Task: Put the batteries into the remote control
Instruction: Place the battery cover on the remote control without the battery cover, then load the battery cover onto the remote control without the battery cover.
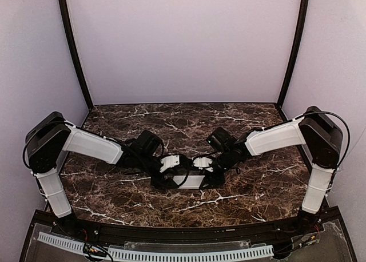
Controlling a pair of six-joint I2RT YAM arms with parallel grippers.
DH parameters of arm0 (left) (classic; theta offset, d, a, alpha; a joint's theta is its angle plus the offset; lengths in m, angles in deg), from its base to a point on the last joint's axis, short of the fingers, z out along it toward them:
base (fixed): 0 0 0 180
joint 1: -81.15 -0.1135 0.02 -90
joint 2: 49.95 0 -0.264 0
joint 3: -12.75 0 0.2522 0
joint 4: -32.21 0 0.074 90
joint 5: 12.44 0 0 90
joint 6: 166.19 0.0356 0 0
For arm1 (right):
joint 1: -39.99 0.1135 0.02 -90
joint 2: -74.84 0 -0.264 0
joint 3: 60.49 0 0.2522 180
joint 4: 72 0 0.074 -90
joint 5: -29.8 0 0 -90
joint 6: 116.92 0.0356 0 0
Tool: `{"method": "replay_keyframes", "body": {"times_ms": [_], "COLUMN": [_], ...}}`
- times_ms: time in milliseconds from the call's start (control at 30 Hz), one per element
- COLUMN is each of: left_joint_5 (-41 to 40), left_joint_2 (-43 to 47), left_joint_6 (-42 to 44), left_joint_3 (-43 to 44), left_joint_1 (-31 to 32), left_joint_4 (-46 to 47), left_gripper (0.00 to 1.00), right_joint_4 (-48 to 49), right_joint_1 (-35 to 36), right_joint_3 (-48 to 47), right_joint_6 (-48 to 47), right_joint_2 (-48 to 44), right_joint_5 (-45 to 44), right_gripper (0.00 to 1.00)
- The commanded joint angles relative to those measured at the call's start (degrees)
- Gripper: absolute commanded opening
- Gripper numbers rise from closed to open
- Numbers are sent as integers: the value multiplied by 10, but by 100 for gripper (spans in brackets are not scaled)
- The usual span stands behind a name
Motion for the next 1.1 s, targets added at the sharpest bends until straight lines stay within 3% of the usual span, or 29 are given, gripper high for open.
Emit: {"method": "replay_keyframes", "body": {"times_ms": [0,200,433,533,667,900,1067], "left_joint_5": [-17,-34,-143,-170,-151,-160,-152], "left_joint_2": [33,118,187,190,176,165,141], "left_joint_6": [-22,-91,-308,-439,-532,-614,-628], "left_joint_3": [-10,-67,-122,-145,-165,-205,-194], "left_joint_1": [12,12,12,8,5,21,22], "left_joint_4": [-5,55,110,131,157,213,219], "left_gripper": [70,83,98,99,98,98,75], "right_joint_4": [-8,-7,-6,-5,-1,17,22], "right_joint_1": [7,8,8,9,12,18,21], "right_joint_3": [2,7,9,7,11,29,35], "right_joint_6": [9,14,29,41,54,73,80], "right_joint_2": [3,-2,-3,-1,1,1,2], "right_joint_5": [-8,-10,-13,-19,-26,-47,-55], "right_gripper": [55,54,53,52,50,49,49]}}
